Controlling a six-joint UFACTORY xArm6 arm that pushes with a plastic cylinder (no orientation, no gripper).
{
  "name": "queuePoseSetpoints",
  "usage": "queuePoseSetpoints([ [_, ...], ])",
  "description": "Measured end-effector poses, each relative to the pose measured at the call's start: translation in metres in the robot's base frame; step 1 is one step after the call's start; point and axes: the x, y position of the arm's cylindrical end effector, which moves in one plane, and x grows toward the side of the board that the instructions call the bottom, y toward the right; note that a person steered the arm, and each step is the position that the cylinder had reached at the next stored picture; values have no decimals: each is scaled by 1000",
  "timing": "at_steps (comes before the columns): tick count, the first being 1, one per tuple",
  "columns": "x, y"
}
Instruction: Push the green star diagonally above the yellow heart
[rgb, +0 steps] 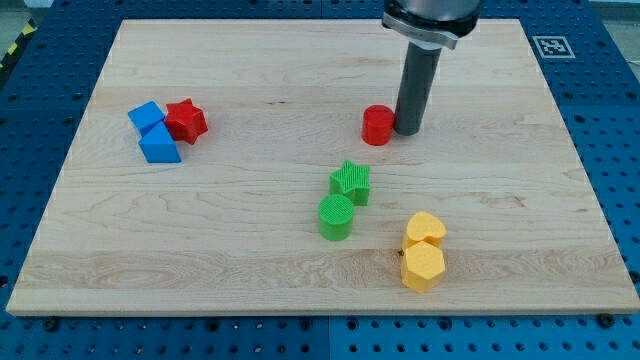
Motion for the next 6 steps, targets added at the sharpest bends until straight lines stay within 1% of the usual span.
queuePoseSetpoints([
  [1,-2,-6],
  [2,7,26],
  [3,42,28],
  [4,55,28],
  [5,55,28],
  [6,55,6],
])
